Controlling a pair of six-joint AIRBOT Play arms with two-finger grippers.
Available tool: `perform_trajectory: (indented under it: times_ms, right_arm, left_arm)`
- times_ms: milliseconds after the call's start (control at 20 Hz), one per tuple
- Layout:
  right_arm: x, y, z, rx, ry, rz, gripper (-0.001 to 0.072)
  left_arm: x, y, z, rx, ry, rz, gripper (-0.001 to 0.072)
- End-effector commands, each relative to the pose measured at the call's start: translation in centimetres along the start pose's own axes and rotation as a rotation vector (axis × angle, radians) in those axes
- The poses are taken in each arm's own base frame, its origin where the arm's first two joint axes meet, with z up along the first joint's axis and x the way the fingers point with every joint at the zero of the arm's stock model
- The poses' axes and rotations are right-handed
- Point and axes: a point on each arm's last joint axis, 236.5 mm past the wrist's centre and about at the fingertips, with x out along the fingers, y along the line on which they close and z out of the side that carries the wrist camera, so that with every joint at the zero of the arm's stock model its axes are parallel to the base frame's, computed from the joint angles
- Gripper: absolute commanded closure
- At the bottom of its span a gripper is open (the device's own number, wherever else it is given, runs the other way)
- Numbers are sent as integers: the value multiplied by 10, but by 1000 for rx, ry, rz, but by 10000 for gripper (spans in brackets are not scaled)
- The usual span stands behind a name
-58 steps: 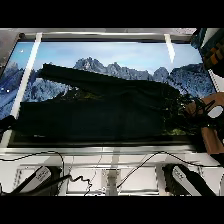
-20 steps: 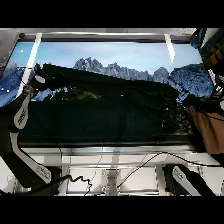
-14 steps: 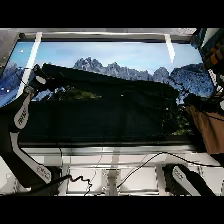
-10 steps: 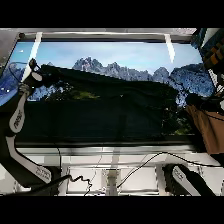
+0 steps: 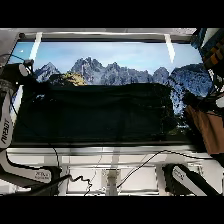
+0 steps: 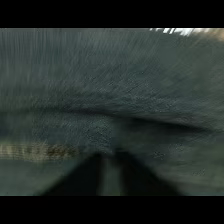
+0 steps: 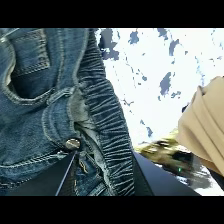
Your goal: Fold the clothes and pants, and hang the long-sleeved shirts on hangers.
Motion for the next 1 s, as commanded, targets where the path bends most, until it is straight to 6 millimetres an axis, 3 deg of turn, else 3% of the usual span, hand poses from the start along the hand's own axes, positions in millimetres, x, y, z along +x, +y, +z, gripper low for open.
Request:
perform_trajectory:
  times_ms: [0, 150, 300, 500, 600, 800, 950]
  right_arm:
    - [4, 1, -2, 11, 11, 9, 316]
    - [4, 0, -1, 5, 9, 3, 317]
    - [4, -1, 3, -31, -9, 0, 317]
    - [4, -2, 9, -46, -36, -4, 317]
    - [4, -2, 11, -46, -41, -5, 317]
    - [4, -2, 11, -46, -43, -5, 317]
    - [4, -2, 11, -45, -44, -4, 318]
  left_arm:
    - [11, 20, -47, 47, 196, 69, -12]
    - [-2, 30, -41, 67, 182, 107, 17]
    - [-27, 71, -31, -3, 126, 257, 16]
    - [-39, 117, -49, -179, 154, 256, 71]
    - [-33, 122, -52, -333, 143, 129, 73]
    - [-31, 131, -10, -604, -57, -170, 73]
    - [-24, 148, 6, -704, -129, -213, 74]
